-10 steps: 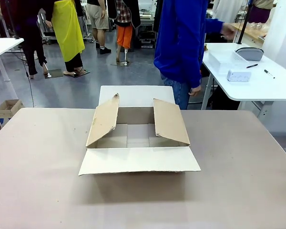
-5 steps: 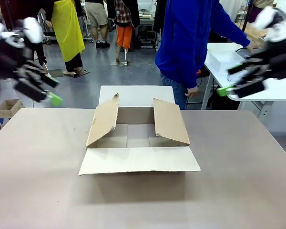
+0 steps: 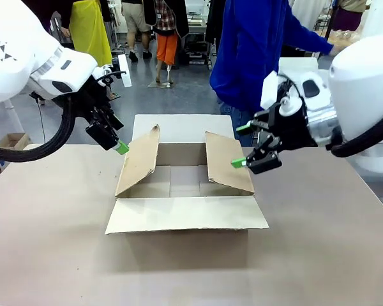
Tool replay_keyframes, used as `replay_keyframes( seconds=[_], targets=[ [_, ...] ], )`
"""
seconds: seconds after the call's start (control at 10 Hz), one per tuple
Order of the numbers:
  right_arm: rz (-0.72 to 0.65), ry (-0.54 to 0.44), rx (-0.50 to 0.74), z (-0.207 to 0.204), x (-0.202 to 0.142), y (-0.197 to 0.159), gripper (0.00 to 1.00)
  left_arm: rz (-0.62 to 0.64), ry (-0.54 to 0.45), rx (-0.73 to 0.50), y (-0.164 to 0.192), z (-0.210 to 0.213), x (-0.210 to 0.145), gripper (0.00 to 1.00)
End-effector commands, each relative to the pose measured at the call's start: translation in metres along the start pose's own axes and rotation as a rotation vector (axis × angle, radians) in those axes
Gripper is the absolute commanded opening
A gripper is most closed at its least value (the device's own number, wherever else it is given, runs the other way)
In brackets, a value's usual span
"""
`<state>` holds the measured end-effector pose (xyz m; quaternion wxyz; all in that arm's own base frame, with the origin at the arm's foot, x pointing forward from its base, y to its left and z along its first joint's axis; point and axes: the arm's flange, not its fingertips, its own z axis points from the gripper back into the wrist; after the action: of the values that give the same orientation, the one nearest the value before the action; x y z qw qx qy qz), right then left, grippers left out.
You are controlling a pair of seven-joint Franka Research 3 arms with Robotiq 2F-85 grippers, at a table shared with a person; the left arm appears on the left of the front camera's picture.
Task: Pack the gift set into the box.
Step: Place both hands on the side flaps of the Package Box and spread them outward.
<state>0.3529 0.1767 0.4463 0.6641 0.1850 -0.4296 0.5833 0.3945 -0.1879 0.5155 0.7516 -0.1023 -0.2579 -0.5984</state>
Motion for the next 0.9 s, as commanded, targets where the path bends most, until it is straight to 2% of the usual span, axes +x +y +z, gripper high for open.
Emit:
replay_keyframes(
  seconds=[0.0,0.1,0.3,0.4,0.5,0.7,0.8],
  targets=[
    [-0.128,0.012,-0.027,-0.016,-0.026,-0.015,1.0,-0.005,0.002,-0.018,-0.002,0.016,-0.006,1.0],
    [0.0,0.0,0.0,0.0,0.0,0.0,1.0,-0.005,0.002,-0.018,-0.002,0.016,-0.006,1.0],
    [0.0,0.0,0.0,0.0,0.0,0.0,1.0,0.002,0.0,-0.008,0.0,0.008,-0.003,1.0],
    [0.0,0.0,0.0,0.0,0.0,0.0,1.0,0.028,0.042,0.093,-0.011,0.014,0.012,1.0],
    [0.0,0.0,0.0,0.0,0.0,0.0,1.0,0.051,0.063,0.112,-0.007,0.011,0.037,1.0],
    [0.0,0.0,0.0,0.0,0.0,0.0,1.0,0.083,0.138,0.082,0.01,-0.008,0.086,1.0],
    [0.0,0.0,0.0,0.0,0.0,0.0,1.0,0.083,0.23,0.089,0.016,-0.02,0.108,1.0]
  ],
)
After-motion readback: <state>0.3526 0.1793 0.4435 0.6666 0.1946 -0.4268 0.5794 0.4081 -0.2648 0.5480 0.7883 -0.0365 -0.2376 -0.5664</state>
